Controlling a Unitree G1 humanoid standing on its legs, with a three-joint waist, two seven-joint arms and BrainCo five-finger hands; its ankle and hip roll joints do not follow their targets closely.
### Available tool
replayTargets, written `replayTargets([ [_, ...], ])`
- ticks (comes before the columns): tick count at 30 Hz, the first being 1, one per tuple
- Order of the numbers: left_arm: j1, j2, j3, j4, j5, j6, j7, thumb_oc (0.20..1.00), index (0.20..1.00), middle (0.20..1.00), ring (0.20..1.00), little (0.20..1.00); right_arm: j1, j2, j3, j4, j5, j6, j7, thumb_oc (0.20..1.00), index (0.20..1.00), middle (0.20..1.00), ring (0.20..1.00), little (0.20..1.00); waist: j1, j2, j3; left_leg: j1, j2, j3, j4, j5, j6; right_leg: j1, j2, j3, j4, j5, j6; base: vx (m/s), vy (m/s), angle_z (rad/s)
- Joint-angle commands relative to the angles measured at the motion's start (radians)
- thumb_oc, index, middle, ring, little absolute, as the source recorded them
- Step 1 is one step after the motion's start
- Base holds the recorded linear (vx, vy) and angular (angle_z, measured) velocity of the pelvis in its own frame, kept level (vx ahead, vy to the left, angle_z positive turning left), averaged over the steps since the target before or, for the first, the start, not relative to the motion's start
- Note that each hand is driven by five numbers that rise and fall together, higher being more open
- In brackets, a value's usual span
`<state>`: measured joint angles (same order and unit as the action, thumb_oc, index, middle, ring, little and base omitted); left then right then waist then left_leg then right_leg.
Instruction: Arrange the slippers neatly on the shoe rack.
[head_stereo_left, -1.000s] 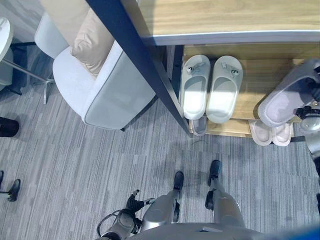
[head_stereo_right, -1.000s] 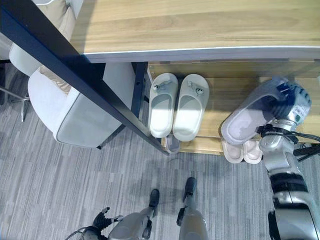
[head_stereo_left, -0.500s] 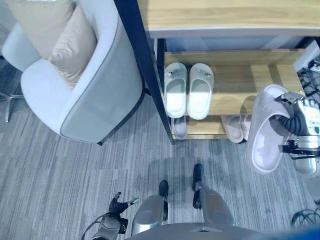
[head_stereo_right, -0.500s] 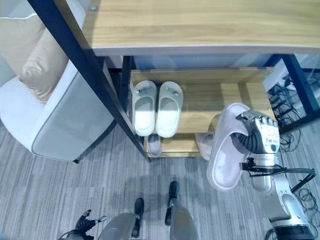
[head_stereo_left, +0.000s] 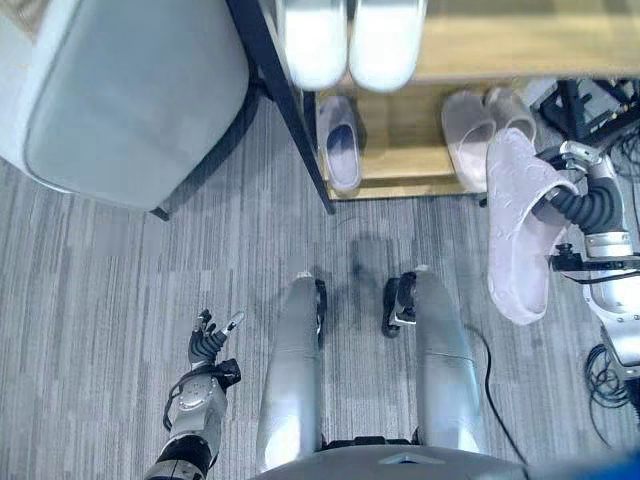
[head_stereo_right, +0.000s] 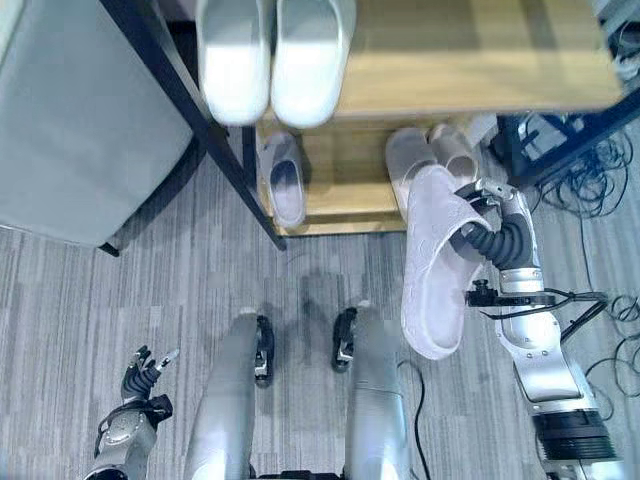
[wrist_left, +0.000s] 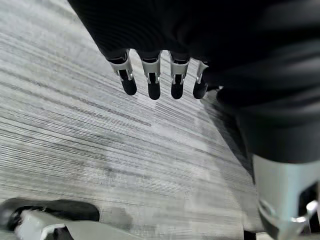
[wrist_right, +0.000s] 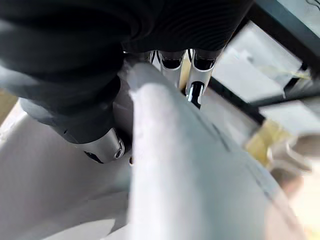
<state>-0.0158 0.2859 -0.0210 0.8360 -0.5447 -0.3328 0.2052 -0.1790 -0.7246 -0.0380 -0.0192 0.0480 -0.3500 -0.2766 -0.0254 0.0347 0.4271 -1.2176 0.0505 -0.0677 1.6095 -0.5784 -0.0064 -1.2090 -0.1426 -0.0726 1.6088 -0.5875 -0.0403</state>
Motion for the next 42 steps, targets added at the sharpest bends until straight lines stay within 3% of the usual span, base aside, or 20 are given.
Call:
replayTargets([
  [1,-0.007,-0.001,0.009,0.035,-0.088,-0.053,0.015,1.0,1.0,1.0,1.0,1.0,-0.057,-0.068,0.005,-0.057,0.046,-0.063,-0.025,0.2,0.2,0.2,0.2,0.2,0.021,0.034,-0.032,0.03,-0.005,0.001,-0.053,-0.012,0.02,0.039,-0.037,0.026,-0.08,-0.006,0.04,0.0,0.0,0.0],
  [3,-0.007,0.003,0.004,0.026,-0.102,-0.06,0.022,1.0,1.0,1.0,1.0,1.0,-0.109,-0.085,0.046,-0.034,0.035,-0.056,-0.018,0.2,0.2,0.2,0.2,0.2,0.027,0.047,-0.035,-0.063,-0.015,-0.01,0.065,-0.038,0.018,-0.055,-0.049,0.033,0.046,-0.029,0.04,0.04,-0.009,0.0],
  [8,-0.012,0.015,-0.039,0.016,-0.129,-0.077,0.047,1.0,1.0,1.0,1.0,1.0,-0.345,-0.116,0.175,0.094,-0.069,-0.028,-0.109,0.2,0.2,0.2,0.2,0.2,0.062,0.074,-0.018,-0.241,-0.056,-0.037,0.336,-0.09,0.029,-0.241,-0.053,0.093,0.343,-0.078,0.026,0.04,0.006,0.09],
  [13,-0.024,0.021,-0.035,0.01,-0.191,-0.084,0.047,1.0,1.0,1.0,1.0,1.0,-0.5,-0.157,0.253,0.217,-0.083,-0.001,-0.138,0.2,0.2,0.2,0.2,0.2,0.072,0.075,-0.007,-0.323,-0.083,-0.05,0.49,-0.121,0.025,-0.33,-0.049,0.162,0.528,-0.108,0.022,0.06,-0.006,0.13],
  [16,-0.059,0.044,-0.075,0.021,-0.202,-0.09,0.051,1.0,1.0,1.0,1.0,1.0,-0.737,-0.192,0.373,0.444,-0.078,0.034,-0.181,0.2,0.2,0.2,0.2,0.2,0.092,0.073,0.017,-0.351,-0.088,-0.054,0.628,-0.176,0.021,-0.355,-0.042,0.222,0.661,-0.135,0.019,0.05,-0.016,0.17],
  [19,-0.045,0.065,-0.112,-0.003,-0.184,-0.088,0.038,1.0,1.0,1.0,1.0,1.0,-0.911,-0.21,0.497,0.579,-0.074,0.054,-0.18,0.2,0.2,0.2,0.2,0.2,0.098,0.074,0.037,-0.352,-0.087,-0.049,0.657,-0.19,0.016,-0.359,-0.036,0.244,0.694,-0.136,0.019,0.02,0.014,0.02],
  [20,-0.024,0.08,-0.148,-0.011,-0.17,-0.086,0.022,1.0,1.0,1.0,1.0,1.0,-1.035,-0.214,0.597,0.746,-0.071,0.079,-0.169,0.2,0.2,0.2,0.2,0.2,0.109,0.076,0.041,-0.352,-0.087,-0.043,0.656,-0.193,0.011,-0.36,-0.042,0.251,0.698,-0.136,0.016,0.0,0.0,0.0],
  [28,0.025,0.135,-0.164,-0.085,-0.173,-0.111,0.01,1.0,1.0,1.0,1.0,1.0,-1.214,-0.209,0.769,1.111,-0.096,0.125,-0.132,0.2,0.2,0.2,0.2,0.2,0.162,0.081,0.077,-0.352,-0.095,-0.06,0.676,-0.205,0.001,-0.352,-0.069,0.254,0.722,-0.144,0.013,-0.01,0.009,0.03],
  [31,0.071,0.124,-0.119,-0.163,-0.234,-0.138,0.015,1.0,1.0,1.0,1.0,1.0,-1.184,-0.186,0.731,1.186,-0.047,0.129,-0.144,0.2,0.2,0.2,0.2,0.2,0.212,0.073,0.086,-0.352,-0.093,-0.065,0.687,-0.213,0.005,-0.359,-0.083,0.226,0.717,-0.141,0.009,0.01,-0.029,0.02],
  [34,0.101,0.143,-0.133,-0.114,-0.187,-0.138,0.003,1.0,1.0,1.0,1.0,1.0,-1.249,-0.172,0.735,1.22,-0.006,0.124,-0.135,0.2,0.2,0.2,0.2,0.2,0.249,0.06,0.091,-0.352,-0.098,-0.073,0.684,-0.22,0.011,-0.361,-0.08,0.217,0.701,-0.14,0.017,0.03,-0.047,-0.02],
  [42,0.125,0.168,-0.152,-0.164,-0.142,-0.158,0.017,1.0,1.0,1.0,1.0,1.0,-1.341,-0.214,0.803,1.216,0.004,0.112,-0.146,0.2,0.2,0.2,0.2,0.2,0.265,0.043,0.093,-0.352,-0.099,-0.067,0.643,-0.226,0.003,-0.361,-0.093,0.218,0.665,-0.136,0.012,0.01,-0.011,0.06],
])
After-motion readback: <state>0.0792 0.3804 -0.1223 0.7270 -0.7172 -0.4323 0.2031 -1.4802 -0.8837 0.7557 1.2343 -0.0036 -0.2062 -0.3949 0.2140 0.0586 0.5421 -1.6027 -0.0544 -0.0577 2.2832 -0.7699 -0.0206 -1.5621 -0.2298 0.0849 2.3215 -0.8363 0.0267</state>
